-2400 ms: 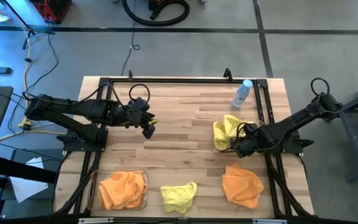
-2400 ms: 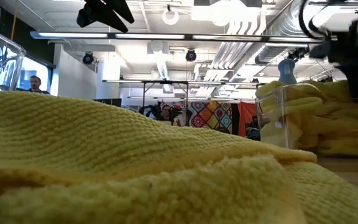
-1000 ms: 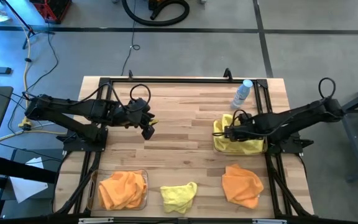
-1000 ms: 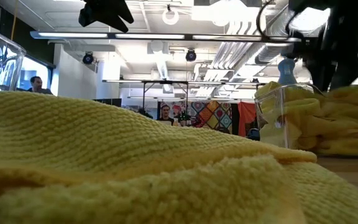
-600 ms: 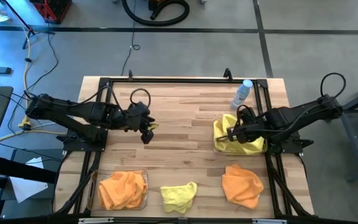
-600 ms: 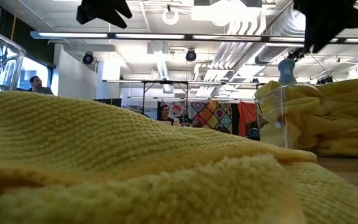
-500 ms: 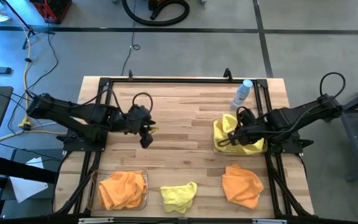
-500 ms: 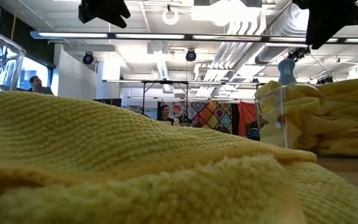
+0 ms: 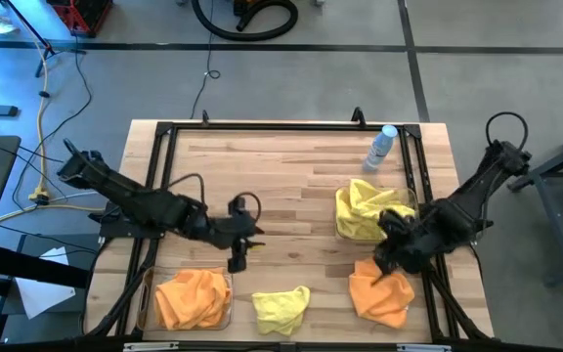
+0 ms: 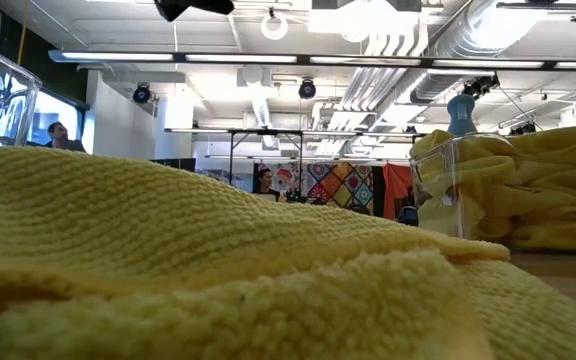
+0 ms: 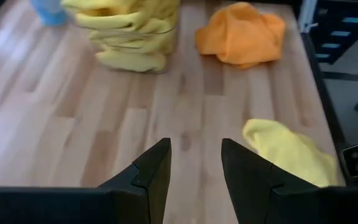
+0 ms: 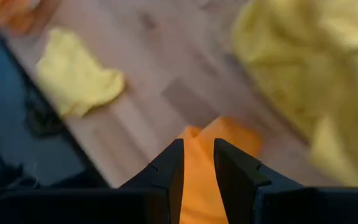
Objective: Sort microfiber towel by color & place in baskets
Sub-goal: Put the orange microfiber cloth into the right transparent bin
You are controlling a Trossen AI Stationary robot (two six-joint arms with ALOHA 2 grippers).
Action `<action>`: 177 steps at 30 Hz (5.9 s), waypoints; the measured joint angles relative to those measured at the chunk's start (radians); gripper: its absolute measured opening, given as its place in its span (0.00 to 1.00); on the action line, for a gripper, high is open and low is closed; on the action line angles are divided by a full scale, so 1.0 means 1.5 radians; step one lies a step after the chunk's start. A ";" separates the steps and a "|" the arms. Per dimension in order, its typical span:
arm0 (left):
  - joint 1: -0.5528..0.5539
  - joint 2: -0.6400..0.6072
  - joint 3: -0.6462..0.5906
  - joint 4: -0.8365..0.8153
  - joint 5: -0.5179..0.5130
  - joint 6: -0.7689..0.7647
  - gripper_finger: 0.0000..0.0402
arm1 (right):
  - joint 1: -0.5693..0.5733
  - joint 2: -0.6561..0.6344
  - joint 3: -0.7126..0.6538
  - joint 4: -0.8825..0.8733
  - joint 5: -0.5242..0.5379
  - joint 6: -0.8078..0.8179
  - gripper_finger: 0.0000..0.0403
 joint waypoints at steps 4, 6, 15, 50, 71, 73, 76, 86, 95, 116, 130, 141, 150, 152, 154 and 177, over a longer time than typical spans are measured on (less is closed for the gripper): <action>-0.019 0.028 0.000 0.050 -0.001 -0.037 0.33 | 0.060 0.048 0.000 0.030 0.003 -0.047 0.21; -0.026 0.040 0.000 0.071 -0.001 -0.065 0.33 | 0.082 0.081 -0.001 0.033 0.001 -0.079 0.21; -0.057 0.077 0.000 0.094 -0.010 -0.118 0.33 | 0.137 0.229 -0.001 0.051 0.000 -0.180 0.38; -0.062 0.078 0.005 0.201 -0.057 -0.126 0.33 | 0.085 0.370 0.007 0.314 0.131 -0.166 0.06; 0.016 0.067 0.005 0.248 0.094 0.096 0.64 | -0.141 0.317 0.206 0.317 0.219 -0.436 0.01; 0.020 0.058 0.006 0.250 0.045 0.112 0.64 | -0.152 0.317 0.206 0.325 0.220 -0.435 0.01; 0.029 0.050 0.006 0.241 -0.016 0.098 0.64 | -0.159 0.317 0.206 0.360 0.252 -0.459 0.01; 0.066 0.046 0.006 0.225 -0.020 0.027 0.60 | -0.186 0.317 0.206 0.463 0.267 -0.599 0.01; 0.074 0.046 0.006 0.218 0.048 0.024 0.24 | -0.196 0.317 0.206 0.467 0.252 -0.611 0.02; 0.073 0.004 0.005 0.106 0.061 -0.009 0.02 | -0.198 0.316 0.207 0.464 0.233 -0.545 0.17; -0.107 -0.150 0.005 -0.142 -0.038 -0.347 0.02 | -0.159 0.315 0.207 0.240 0.143 -0.335 0.28; -0.366 -0.136 0.005 -0.248 -0.142 -0.779 0.02 | -0.118 0.316 0.207 0.202 0.209 -0.296 0.28; -0.435 -0.061 0.005 -0.397 -0.169 -0.942 0.02 | -0.123 0.316 0.206 0.200 0.242 -0.301 0.28; -0.426 -0.039 0.005 -0.379 -0.183 -0.910 0.02 | -0.126 0.316 0.206 0.200 0.242 -0.301 0.28; -0.417 -0.013 0.005 -0.350 -0.181 -0.864 0.02 | -0.127 0.316 0.206 0.200 0.242 -0.301 0.28; -0.387 0.243 0.006 -0.192 -0.107 -0.551 0.15 | -0.126 0.316 0.206 0.197 0.198 -0.345 0.28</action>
